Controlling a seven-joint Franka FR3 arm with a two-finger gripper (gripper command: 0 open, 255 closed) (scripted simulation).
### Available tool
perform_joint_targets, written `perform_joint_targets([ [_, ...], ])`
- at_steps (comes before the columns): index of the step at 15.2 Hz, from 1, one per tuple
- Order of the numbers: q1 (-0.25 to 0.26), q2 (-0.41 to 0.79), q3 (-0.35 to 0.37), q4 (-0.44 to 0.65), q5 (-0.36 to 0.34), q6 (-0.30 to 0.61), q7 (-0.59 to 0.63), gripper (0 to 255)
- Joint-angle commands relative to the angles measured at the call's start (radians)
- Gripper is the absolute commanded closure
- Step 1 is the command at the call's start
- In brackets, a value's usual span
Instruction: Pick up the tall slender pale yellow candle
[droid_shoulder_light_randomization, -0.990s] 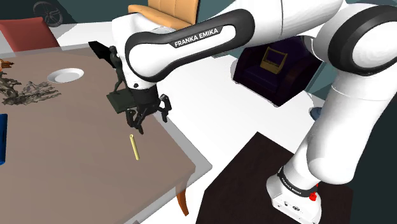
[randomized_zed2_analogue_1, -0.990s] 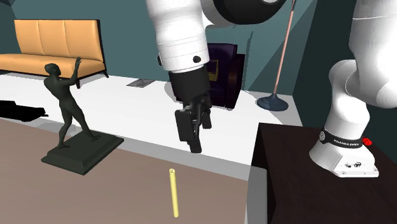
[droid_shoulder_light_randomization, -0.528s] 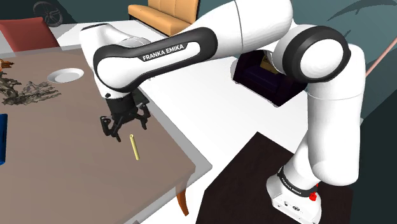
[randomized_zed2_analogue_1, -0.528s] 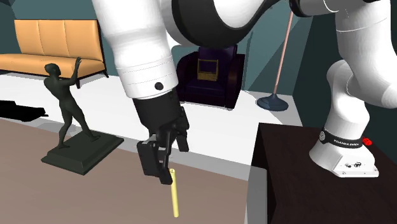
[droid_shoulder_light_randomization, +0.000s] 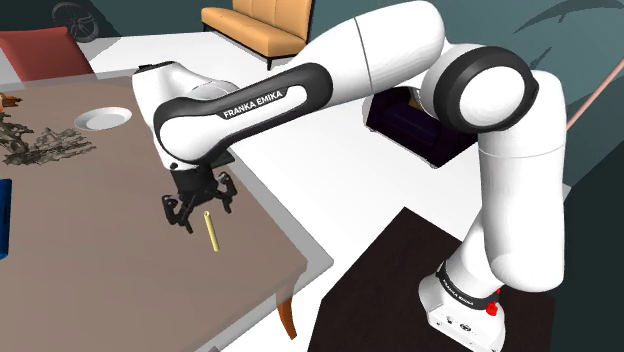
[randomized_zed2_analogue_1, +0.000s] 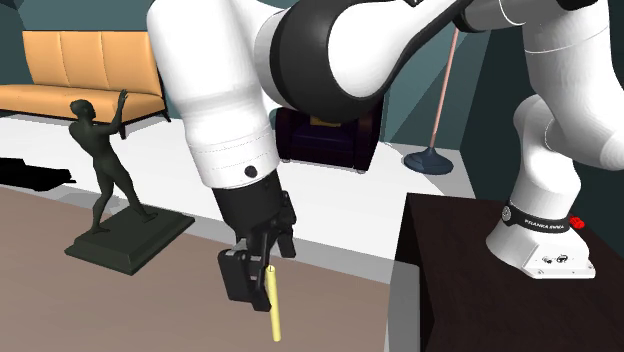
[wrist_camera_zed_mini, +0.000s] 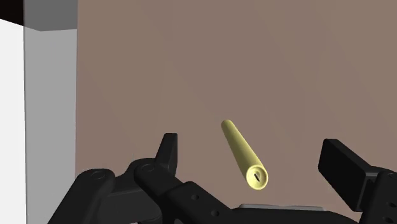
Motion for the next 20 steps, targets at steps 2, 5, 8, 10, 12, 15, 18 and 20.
perform_joint_targets([
  [2, 0.0, 0.002, 0.0, -0.001, -0.001, 0.003, 0.0, 255],
  [5, 0.0, 0.001, 0.0, -0.002, -0.001, 0.004, 0.0, 255],
  [8, 0.0, 0.001, 0.0, -0.002, -0.001, 0.003, 0.0, 255],
  [10, 0.002, 0.004, 0.0, 0.001, -0.001, 0.003, 0.001, 255],
  [12, 0.001, -0.005, 0.002, 0.015, 0.002, -0.019, 0.001, 255],
  [15, 0.0, -0.017, 0.004, 0.038, 0.006, -0.053, 0.001, 255],
  [18, 0.001, -0.027, 0.007, 0.064, 0.01, -0.089, 0.002, 255],
  [20, 0.001, -0.033, 0.009, 0.083, 0.013, -0.112, 0.002, 255],
])
